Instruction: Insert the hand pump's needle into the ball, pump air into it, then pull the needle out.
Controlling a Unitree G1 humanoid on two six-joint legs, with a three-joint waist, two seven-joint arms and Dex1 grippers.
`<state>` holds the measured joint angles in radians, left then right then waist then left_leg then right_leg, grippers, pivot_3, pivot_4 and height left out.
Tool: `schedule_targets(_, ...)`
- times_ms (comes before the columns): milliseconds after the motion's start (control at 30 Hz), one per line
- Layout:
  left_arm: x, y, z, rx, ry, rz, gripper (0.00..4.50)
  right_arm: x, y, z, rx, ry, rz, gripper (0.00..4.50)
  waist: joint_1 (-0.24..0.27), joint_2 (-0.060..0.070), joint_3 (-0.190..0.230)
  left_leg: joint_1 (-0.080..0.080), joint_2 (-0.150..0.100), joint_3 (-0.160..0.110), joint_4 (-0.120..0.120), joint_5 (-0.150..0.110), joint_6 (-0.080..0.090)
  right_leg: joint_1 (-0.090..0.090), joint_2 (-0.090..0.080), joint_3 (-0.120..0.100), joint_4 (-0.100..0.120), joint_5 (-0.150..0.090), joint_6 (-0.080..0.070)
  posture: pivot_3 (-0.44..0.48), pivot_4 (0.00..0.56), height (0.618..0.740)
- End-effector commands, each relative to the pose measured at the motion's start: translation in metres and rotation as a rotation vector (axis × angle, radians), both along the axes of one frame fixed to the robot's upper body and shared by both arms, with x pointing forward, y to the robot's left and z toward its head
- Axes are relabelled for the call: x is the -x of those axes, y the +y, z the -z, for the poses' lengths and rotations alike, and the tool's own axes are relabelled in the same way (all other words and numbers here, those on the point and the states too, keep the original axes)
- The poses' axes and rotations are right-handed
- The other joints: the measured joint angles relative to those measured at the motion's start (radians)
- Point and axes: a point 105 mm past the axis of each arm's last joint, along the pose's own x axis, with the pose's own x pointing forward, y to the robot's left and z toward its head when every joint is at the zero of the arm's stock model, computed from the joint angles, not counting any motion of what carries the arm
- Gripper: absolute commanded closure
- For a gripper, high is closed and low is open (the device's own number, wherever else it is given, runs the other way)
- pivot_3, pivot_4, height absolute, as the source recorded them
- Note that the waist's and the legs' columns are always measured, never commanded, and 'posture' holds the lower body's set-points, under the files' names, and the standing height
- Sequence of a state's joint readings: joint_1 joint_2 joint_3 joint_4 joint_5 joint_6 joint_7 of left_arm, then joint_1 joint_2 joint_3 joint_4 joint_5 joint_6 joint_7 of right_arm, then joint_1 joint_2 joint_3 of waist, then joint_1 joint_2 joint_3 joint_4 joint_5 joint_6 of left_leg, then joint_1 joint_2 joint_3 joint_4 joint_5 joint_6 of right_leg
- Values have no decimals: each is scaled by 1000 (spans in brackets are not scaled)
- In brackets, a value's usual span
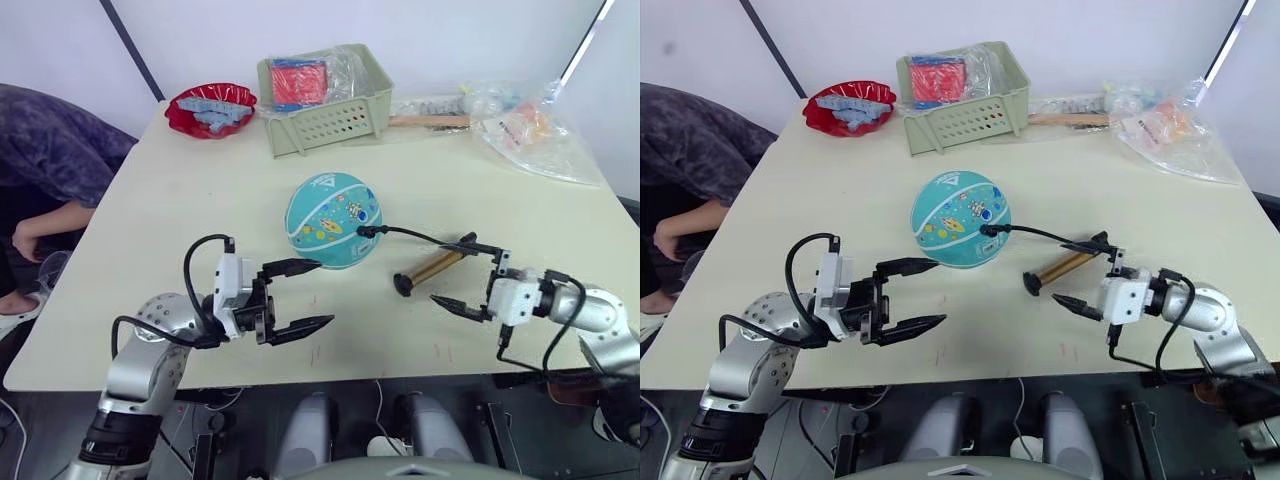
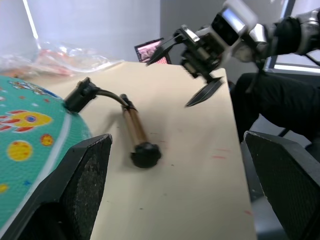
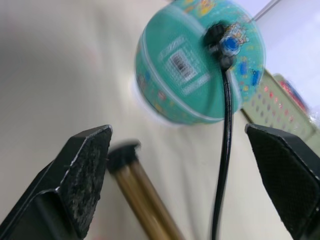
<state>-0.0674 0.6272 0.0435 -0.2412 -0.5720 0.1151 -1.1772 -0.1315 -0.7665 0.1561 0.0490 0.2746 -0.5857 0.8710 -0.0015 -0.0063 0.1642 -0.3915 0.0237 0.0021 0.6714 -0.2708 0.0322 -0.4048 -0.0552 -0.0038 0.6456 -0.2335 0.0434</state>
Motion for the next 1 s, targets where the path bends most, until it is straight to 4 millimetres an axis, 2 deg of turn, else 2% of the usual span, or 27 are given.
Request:
schedule_targets(33,-15,5,-19,53,-65,-88,0,9,-3,-27,-198,80,6,27,2,0,0,0,0,0,0,0,0,0,0,0,0,0,0,0,150,738)
schedule_targets(300,-60,6,-40,141,-65,-314,0,26,-7,-41,-439,236,37,27,15,-1,0,0,0,0,1,0,0,0,1,0,1,0,0,0,150,738)
schedule_targets(433,-72,0,-47,154,-59,-355,0,30,-9,-43,-478,261,49,27,14,-1,0,0,-1,-1,1,0,0,0,1,0,1,1,1,0,150,738)
schedule_targets(600,-104,-13,-58,141,-50,-456,0,38,-12,-42,-497,291,58,27,19,-2,0,-1,-1,-2,2,0,0,0,1,-2,1,1,1,0,150,738)
schedule_targets(700,-118,-15,-64,161,-47,-519,0,39,-11,-41,-497,296,59,27,13,-2,1,-2,-2,-2,3,0,0,0,1,-2,1,1,2,0,150,738)
schedule_targets(1000,-130,-26,-61,123,-25,-559,0,41,-8,-43,-497,294,52,27,15,-3,1,-2,-1,-3,3,0,0,0,1,-1,1,1,2,0,150,738)
